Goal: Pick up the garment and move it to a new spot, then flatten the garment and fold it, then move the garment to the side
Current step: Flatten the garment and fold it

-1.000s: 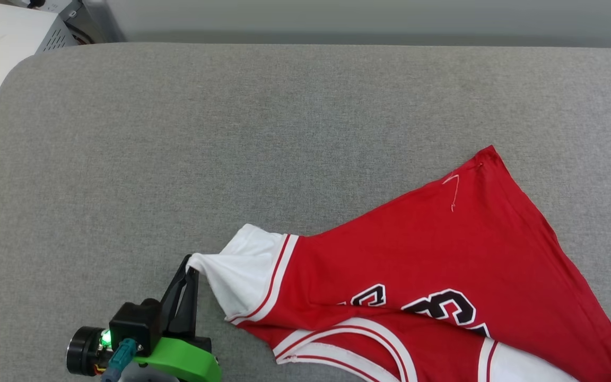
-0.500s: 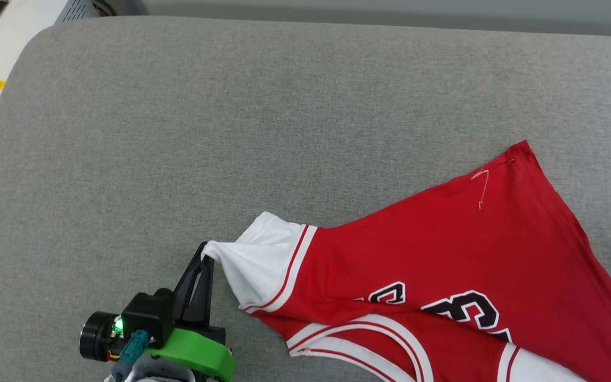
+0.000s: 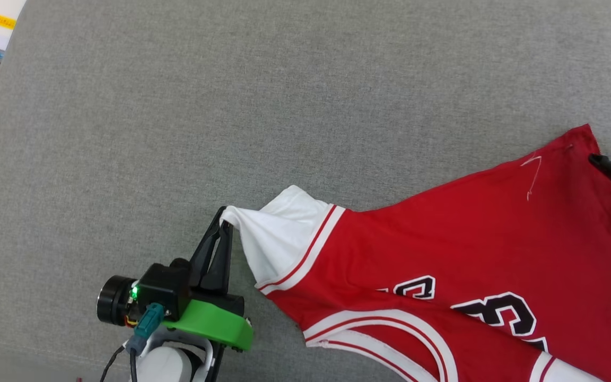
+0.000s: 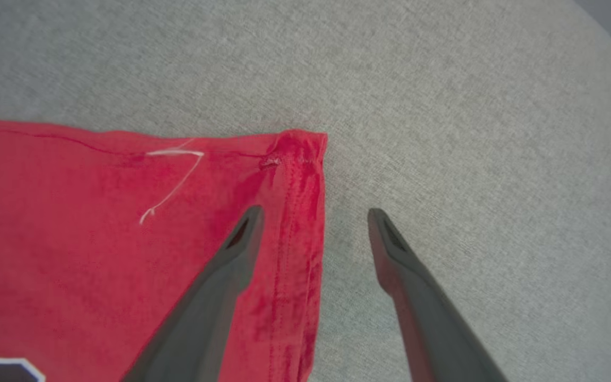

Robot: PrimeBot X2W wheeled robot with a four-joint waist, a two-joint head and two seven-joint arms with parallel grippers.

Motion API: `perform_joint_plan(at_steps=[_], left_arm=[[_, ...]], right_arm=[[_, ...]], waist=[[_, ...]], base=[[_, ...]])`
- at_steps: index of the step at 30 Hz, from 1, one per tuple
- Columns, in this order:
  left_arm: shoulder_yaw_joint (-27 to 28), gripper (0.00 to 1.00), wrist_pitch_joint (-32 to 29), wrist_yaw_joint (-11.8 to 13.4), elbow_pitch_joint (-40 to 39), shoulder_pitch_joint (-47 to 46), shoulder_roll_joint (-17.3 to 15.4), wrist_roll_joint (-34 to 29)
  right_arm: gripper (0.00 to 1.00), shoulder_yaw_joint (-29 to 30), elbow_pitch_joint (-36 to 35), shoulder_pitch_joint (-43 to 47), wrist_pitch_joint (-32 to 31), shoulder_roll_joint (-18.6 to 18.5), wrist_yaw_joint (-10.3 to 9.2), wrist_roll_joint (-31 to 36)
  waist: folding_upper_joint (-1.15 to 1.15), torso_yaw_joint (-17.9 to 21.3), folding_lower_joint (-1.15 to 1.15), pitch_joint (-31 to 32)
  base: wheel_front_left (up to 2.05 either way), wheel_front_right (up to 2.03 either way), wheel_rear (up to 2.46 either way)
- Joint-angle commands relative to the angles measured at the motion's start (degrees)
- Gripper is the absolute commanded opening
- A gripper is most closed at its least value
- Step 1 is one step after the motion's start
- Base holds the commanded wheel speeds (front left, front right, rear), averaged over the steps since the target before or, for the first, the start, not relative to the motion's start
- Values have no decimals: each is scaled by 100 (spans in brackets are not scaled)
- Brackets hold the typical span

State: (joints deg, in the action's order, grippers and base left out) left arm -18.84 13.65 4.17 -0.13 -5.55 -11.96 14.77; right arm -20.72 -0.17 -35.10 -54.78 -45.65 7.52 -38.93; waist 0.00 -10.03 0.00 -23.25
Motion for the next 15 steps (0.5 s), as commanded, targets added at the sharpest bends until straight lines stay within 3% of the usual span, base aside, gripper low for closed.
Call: perform_joint_plan(at_steps=[1,12,13,15], left_arm=[[-2,0,58,-25,17,-122,42,-62],[15,0,117,-93,208,-347,81,-88],[49,0,122,-91,251,-318,64,-80],[74,0,126,-95,296,-287,48,-72]], right_arm=[[100,-141,168,-165,21,47,-3,45],[100,-1442,1308,-215,483,72,-3,-81],[0,-1529,1371,-223,593,26,-3,-150],[0,-1590,1385,-278,795,-42,-3,-120]], waist=[[0,-162,0,-248],[0,-245,0,-411],[0,-204,0,-347],[0,-158,0,-252]], base=[[0,0,0],[0,0,0],[0,0,0],[0,0,0]])
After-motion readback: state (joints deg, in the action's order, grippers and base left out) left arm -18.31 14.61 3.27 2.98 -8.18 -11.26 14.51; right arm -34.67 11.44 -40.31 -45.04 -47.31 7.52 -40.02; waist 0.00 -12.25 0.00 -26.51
